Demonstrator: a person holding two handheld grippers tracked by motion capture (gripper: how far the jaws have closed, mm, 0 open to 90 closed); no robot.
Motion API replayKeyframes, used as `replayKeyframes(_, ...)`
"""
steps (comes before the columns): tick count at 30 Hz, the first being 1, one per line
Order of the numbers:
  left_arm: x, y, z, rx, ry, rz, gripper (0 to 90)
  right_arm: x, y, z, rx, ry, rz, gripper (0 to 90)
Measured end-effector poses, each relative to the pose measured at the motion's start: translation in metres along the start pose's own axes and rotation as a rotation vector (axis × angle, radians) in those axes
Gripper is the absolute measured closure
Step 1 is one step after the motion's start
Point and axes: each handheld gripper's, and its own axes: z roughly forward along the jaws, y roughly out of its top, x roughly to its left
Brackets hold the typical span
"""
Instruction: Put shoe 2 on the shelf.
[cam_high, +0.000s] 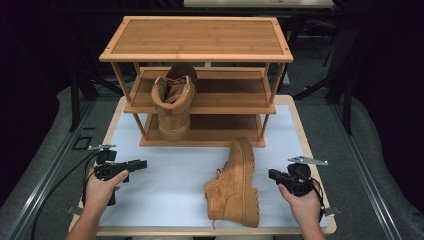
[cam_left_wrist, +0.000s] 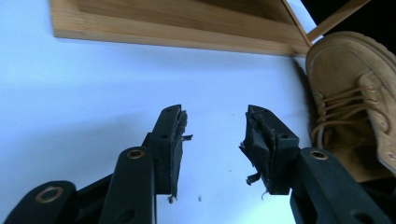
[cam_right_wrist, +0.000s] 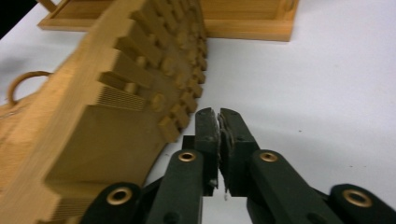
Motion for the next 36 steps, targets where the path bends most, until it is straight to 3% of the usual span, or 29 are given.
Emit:
replayKeyframes(1,0.002,-0.002,0.001,0.004,0.003,-0.001,55.2,0.002,0.001,0.000,-0.006,-0.017,-0.001,88.4)
replayKeyframes(4,0.006,-0.008,0.004,0.028,-0.020,-0.021,55.5,0.007,0.010,-0.005,0.018,0.005,-0.014,90.0)
replayKeyframes(6,0.006,-0.010,0.005,0.031,-0.021,-0.027,55.0,0.013,0.019,-0.009,0.013,0.061,-0.027,90.0)
replayKeyframes(7,0.006,-0.011,0.005,0.031,-0.018,-0.022,54.7,0.020,0.023,-0.010,-0.018,0.027,-0.036,90.0)
replayKeyframes(8,0.006,-0.011,0.005,0.029,-0.016,-0.021,53.7,0.024,0.028,-0.012,-0.012,0.074,-0.052,90.0)
replayKeyframes(9,0.006,-0.011,0.005,0.028,-0.014,-0.019,52.0,0.033,0.031,-0.012,-0.038,0.053,-0.062,90.0)
replayKeyframes(10,0.006,-0.011,0.005,0.027,-0.014,-0.019,51.7,0.039,0.034,-0.013,-0.034,0.088,-0.078,90.0)
replayKeyframes(15,0.008,-0.013,0.007,0.032,0.000,-0.017,50.0,0.069,0.040,-0.001,0.001,0.148,-0.168,90.0)
replayKeyframes(18,0.010,-0.014,0.007,0.028,0.011,-0.012,49.1,0.076,0.038,0.011,0.030,0.105,-0.200,90.0)
replayKeyframes(20,0.011,-0.014,0.007,0.034,0.022,-0.011,48.5,0.075,0.036,0.016,0.042,0.077,-0.205,90.0)
replayKeyframes(24,0.013,-0.015,0.007,0.027,0.034,-0.007,46.8,0.068,0.036,0.013,0.037,0.114,-0.183,90.0)
replayKeyframes(27,0.014,-0.015,0.007,0.022,0.039,-0.004,46.7,0.065,0.035,0.010,0.020,0.079,-0.190,90.0)
replayKeyframes(32,0.013,-0.016,0.007,0.022,0.037,0.001,46.8,0.052,0.032,0.000,0.008,0.051,-0.149,90.0)
replayKeyframes(36,0.013,-0.016,0.008,0.025,0.040,0.000,46.8,0.032,0.026,-0.009,-0.008,0.026,-0.081,90.0)
